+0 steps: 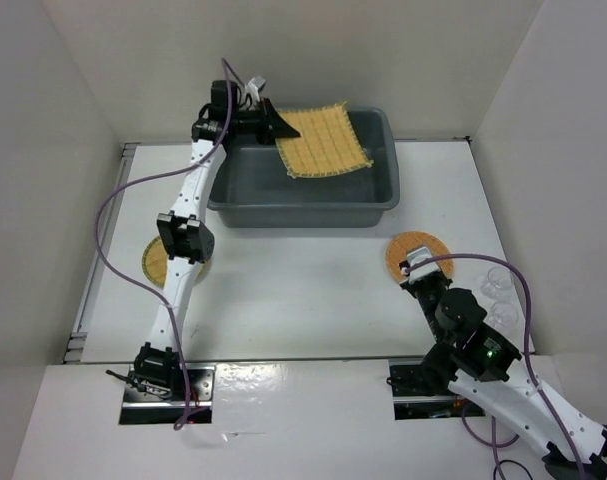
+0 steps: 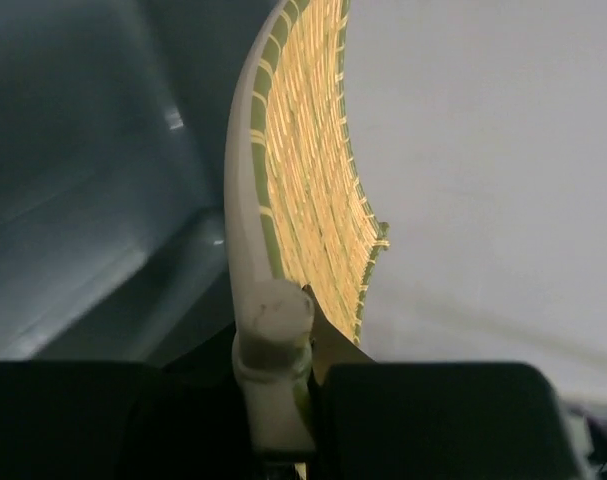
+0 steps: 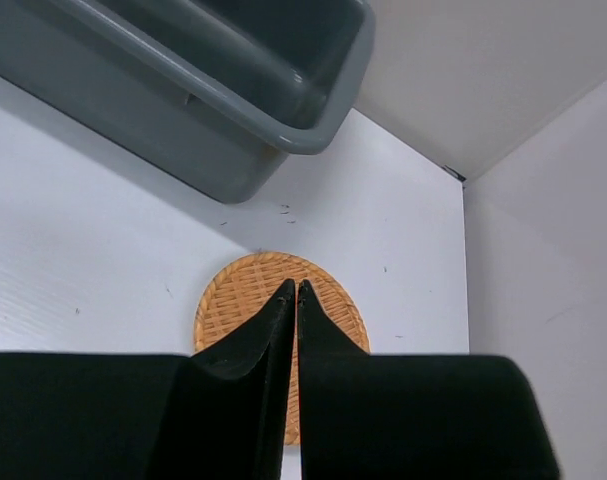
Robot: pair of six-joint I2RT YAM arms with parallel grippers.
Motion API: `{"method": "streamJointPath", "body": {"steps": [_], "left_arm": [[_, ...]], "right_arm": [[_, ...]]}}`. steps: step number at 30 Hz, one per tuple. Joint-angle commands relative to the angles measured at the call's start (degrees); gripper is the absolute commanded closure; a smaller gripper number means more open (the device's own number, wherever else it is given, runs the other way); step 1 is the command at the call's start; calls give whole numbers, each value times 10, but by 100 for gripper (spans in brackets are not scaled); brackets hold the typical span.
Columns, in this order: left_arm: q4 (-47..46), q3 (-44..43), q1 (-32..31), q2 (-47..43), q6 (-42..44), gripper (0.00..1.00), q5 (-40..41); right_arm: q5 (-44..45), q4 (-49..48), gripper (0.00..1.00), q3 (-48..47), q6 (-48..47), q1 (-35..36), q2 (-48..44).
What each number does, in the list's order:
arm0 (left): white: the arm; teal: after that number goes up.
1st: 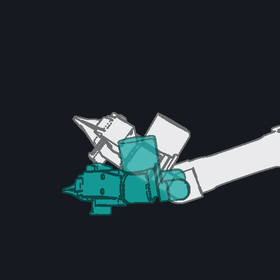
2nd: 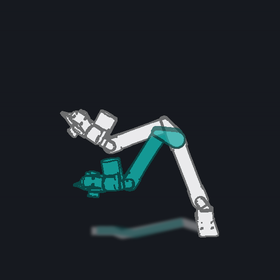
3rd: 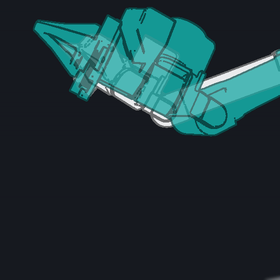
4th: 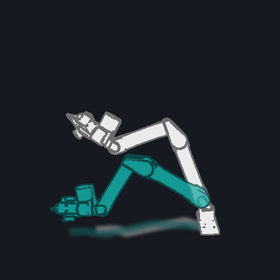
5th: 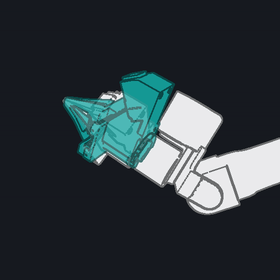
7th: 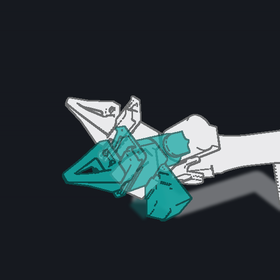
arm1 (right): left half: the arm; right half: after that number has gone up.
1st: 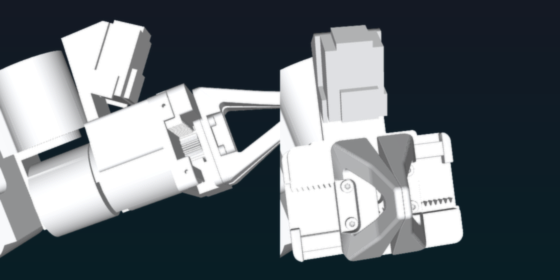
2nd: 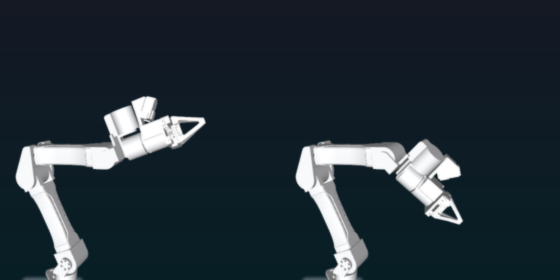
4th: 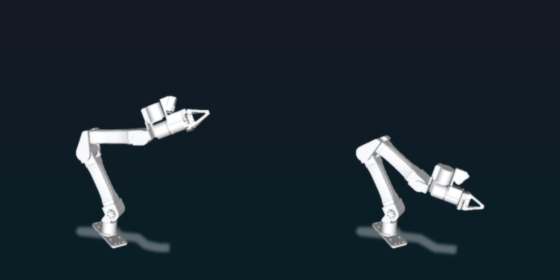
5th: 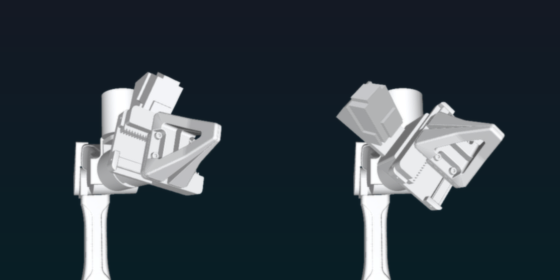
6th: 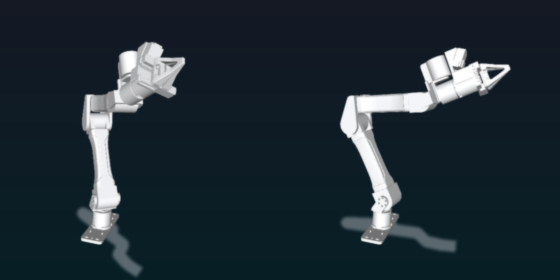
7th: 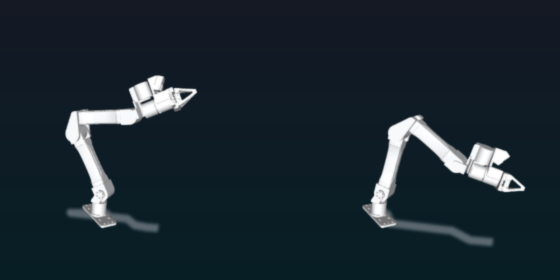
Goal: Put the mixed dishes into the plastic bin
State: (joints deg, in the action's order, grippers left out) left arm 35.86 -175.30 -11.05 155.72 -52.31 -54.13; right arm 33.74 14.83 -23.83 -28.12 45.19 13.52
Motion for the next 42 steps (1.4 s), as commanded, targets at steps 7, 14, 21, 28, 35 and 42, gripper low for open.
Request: {"method": "streamJointPath", "body": {"steps": [7,14,21,28,35,42], "left_arm": [[-46,-45,4,92,-90,100,52],[-64,-45,-7,148,-109,95,73],[-76,-45,-25,183,-119,83,67],[-69,-45,-25,194,-119,69,67],[-51,-45,-20,188,-107,0,55],[4,-45,16,105,-52,0,135]], "right_arm": [[41,-45,92,8,-3,8,-27],[46,-45,91,8,-3,8,-38],[46,-50,91,13,-3,8,-44],[46,-50,89,13,-3,8,-50],[46,-50,75,13,-3,8,-50],[46,-50,72,13,-3,8,-50]]}}
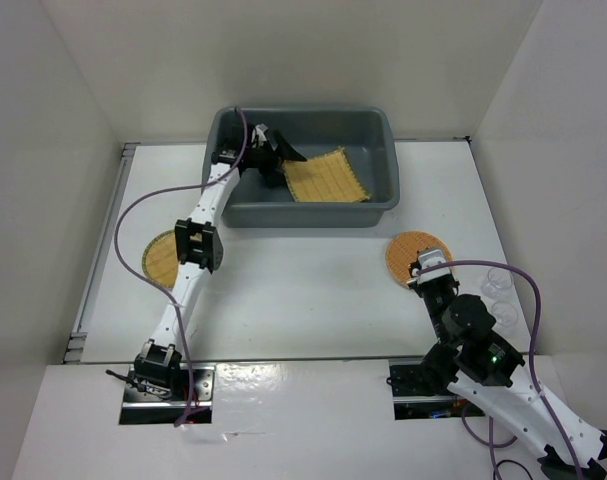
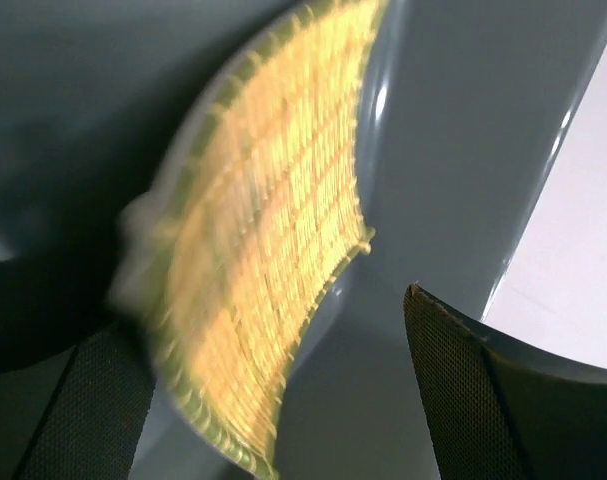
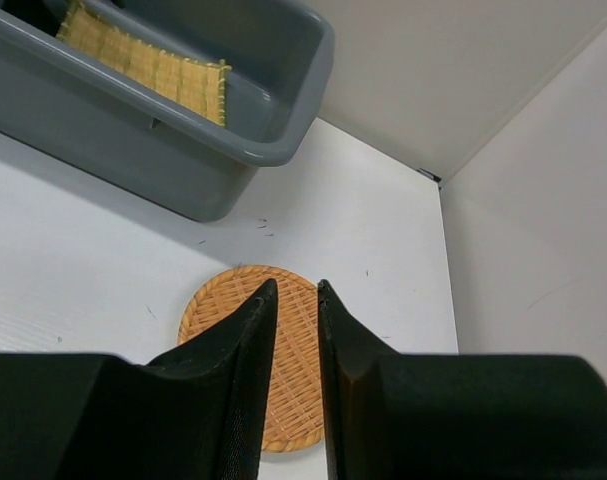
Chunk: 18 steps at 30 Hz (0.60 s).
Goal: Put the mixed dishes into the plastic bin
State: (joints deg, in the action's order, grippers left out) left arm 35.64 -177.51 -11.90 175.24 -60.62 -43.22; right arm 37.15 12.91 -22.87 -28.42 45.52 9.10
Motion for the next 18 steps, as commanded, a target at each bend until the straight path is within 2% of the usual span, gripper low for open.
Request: {"method": "streamJointPath", "body": {"steps": [1,4,7,11,14,17,18], "left_arm": [[-1,-23,32,-96,24,0,32],[-28,-23,38,-102,-21,0,16],[29,-23,43,-109,-21,0,24],[45,-23,43,-181,16,0,65],[100,-23,49,-246,75,0,149],[220,-23,39,-340,176,0,324],[257,-23,30,-366,189,0,466]], "right_arm": [[12,-31,72,4,0,4,-6],[7,-31,72,4,0,4,-1],[6,-31,71,4,0,4,-1],[6,-31,69,4,0,4,-1],[6,-31,68,4,0,4,-1],[6,-31,66,4,0,4,-1],[6,-31,66,4,0,4,-1]]}}
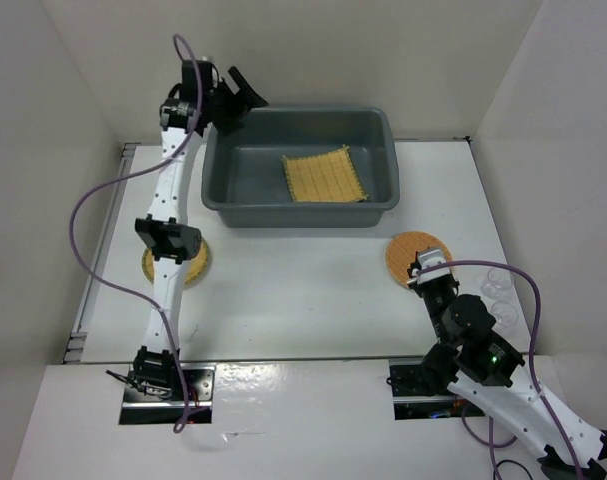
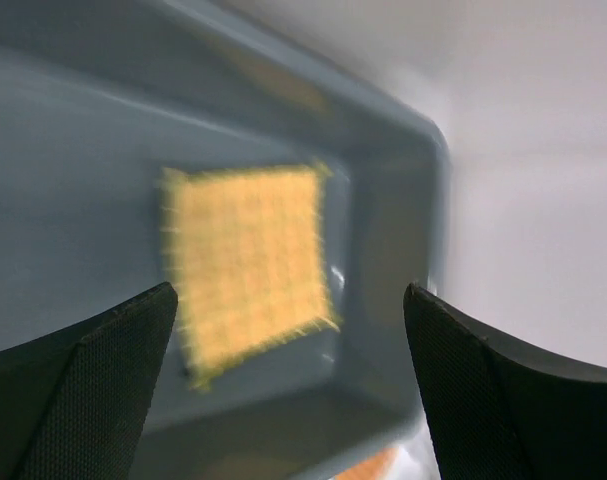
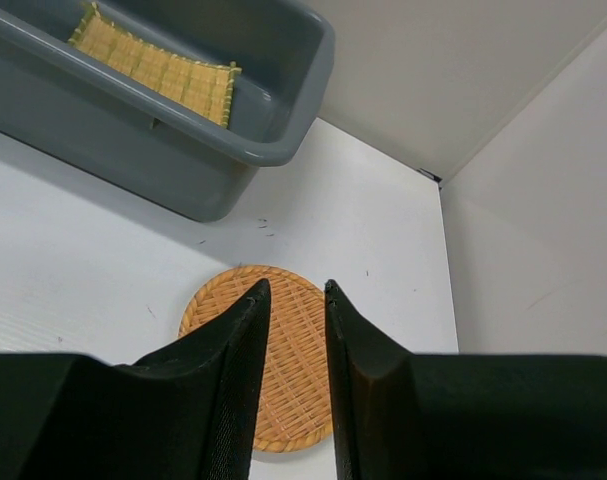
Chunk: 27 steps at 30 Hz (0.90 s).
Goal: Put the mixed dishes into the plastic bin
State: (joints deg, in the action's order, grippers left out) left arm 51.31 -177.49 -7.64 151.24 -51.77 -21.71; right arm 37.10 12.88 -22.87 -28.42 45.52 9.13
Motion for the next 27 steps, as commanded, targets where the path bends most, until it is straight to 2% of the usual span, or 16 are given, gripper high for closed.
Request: {"method": "streamJointPath", "body": {"steps": [1,3,7,8,9,10,11,12,13,14,15,16,17,19,23,27], "left_arm": [[180,-23,-21,-175,101,0,329],[234,-23,-40,-231,90,0,453],[234,163,-19,-327,35,0,488],[234,261,9,-346,-16,0,488],[234,308,26,-372,-37,4,467],[234,353,43,-385,-54,16,467],[220,446,74,-420,-81,23,449],[191,504,92,-448,-76,25,427],[149,574,109,-484,-67,21,395],[27,656,128,-579,-49,14,352],[-40,836,173,-633,-54,4,259],[-99,920,197,-687,-70,0,225],[-174,991,219,-778,-114,0,204],[-208,1119,267,-832,-127,0,177],[-199,1192,280,-832,-108,0,156],[-253,1316,280,-872,-182,0,132]], "right_arm": [[7,-30,66,4,0,4,-1],[7,-25,65,4,0,4,-1],[7,-25,65,4,0,10,-1],[1,-25,65,4,0,10,-1],[1,-25,65,4,0,10,-1],[1,-25,65,4,0,10,-1],[-4,-25,65,4,0,10,-1],[-5,-25,65,4,0,15,-1],[-5,-25,65,4,0,15,-1],[-5,-20,65,4,0,15,-1],[-5,-20,65,4,0,15,-1],[-5,-20,65,4,0,15,-1],[-5,-20,65,4,0,15,-1],[-5,-20,64,4,0,20,-1],[-5,-20,64,4,0,20,-1],[-5,-20,62,4,0,26,-1]]}}
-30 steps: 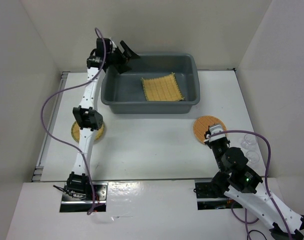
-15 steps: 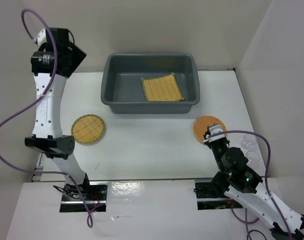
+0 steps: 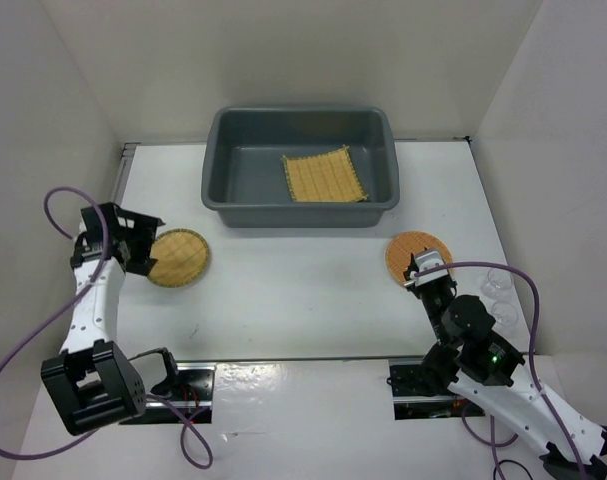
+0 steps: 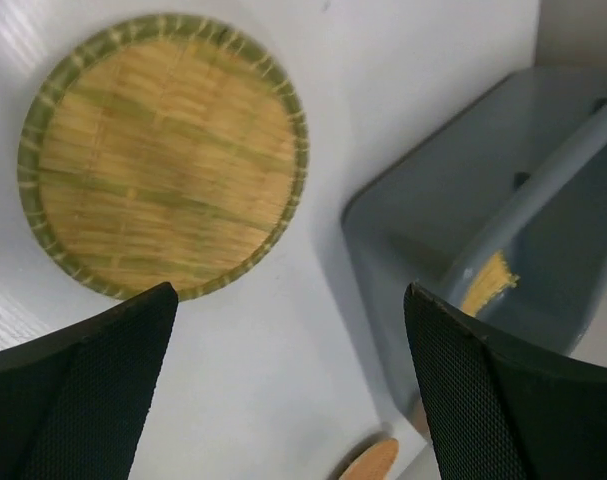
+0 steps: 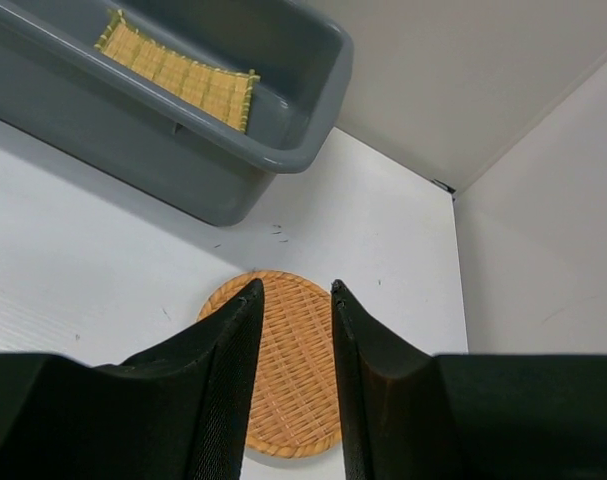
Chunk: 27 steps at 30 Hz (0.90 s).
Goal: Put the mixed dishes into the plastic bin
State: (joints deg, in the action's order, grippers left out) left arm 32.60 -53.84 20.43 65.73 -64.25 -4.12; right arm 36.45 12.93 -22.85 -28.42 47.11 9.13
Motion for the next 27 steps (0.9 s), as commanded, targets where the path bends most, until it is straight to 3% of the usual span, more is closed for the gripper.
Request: {"method": "streamJointPath", "body": {"steps": [1,4,11,16,21,25,27], "left_arm": [[-99,106,-6,-47,-68,0,-29],[-120,184,-6,-96,-89,0,-9],[-162,279,-6,-204,-128,0,10],[-224,415,-6,-328,-205,0,-12],[-151,439,-6,-424,-236,0,16],[-119,420,-6,-407,-220,0,30],[-138,399,-6,-357,-200,0,30]], "right_arm": [[2,-20,61,4,0,10,-1],[2,-20,61,4,0,10,-1],[2,-20,57,4,0,10,-1],[-3,-20,54,4,0,10,-1],[-3,-20,53,4,0,10,-1],[-9,-15,53,4,0,10,-1],[-9,-15,53,4,0,10,-1]]}}
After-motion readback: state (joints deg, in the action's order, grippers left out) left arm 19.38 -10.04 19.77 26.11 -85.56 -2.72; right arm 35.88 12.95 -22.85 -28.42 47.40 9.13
